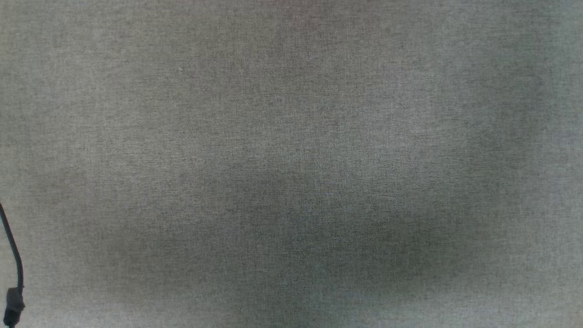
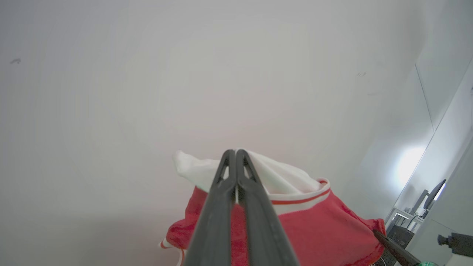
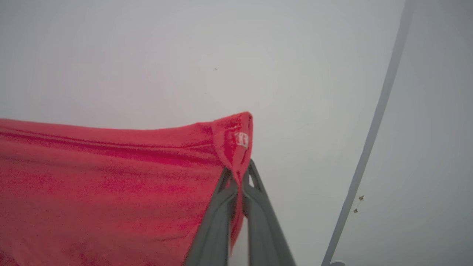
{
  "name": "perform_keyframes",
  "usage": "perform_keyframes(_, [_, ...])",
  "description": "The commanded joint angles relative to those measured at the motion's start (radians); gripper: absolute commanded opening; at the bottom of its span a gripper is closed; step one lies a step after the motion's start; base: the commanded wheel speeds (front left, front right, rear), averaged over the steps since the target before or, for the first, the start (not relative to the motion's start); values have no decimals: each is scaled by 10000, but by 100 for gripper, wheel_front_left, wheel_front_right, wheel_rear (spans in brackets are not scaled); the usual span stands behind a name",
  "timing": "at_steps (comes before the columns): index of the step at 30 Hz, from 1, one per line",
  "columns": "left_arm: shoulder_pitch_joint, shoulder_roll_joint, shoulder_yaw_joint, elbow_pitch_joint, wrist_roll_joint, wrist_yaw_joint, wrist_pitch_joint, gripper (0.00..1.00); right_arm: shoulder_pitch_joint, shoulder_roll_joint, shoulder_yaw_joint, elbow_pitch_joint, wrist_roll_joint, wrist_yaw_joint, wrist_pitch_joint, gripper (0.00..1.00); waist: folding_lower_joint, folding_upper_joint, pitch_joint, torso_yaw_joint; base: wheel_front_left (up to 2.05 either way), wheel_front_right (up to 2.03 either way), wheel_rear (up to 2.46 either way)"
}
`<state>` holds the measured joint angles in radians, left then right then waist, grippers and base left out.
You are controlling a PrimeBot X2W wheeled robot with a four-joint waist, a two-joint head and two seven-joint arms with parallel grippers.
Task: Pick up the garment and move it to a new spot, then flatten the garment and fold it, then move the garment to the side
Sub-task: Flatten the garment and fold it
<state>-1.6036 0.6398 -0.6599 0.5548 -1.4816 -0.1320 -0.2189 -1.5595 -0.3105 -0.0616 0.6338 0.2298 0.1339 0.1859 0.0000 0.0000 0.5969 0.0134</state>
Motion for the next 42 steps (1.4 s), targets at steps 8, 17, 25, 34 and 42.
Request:
perform_keyframes(8, [2792, 547, -535, -2061, -553, 30, -256, 0, 1621, -161, 627, 1044, 329, -57, -550, 0, 0, 0, -488, 90, 0, 0, 0])
perform_keyframes(17, [9167, 744, -61, -5200, -566, 30, -478, 0, 7013, -1198, 1383, -1577, 2530, -54, 132, 0, 0, 0, -1454, 333, 0, 0, 0])
perform_keyframes(25, [12713, 1167, 485, -7329, 214, 29, -481, 0, 11453, -1293, -27, -5430, 3468, -45, 1825, 0, 0, 0, -2292, 415, 0, 0, 0])
perform_keyframes(34, [15726, 1850, 1178, -9048, 841, 29, -477, 0, 15152, -356, -1571, -9190, 3735, -43, 4030, 0, 0, 0, -2694, 363, 0, 0, 0])
perform_keyframes(42, [16368, 2331, 1299, -10105, 1230, 29, -467, 0, 16014, 237, -2162, -10440, 3671, -43, 4660, 0, 0, 0, -2618, 263, 0, 0, 0])
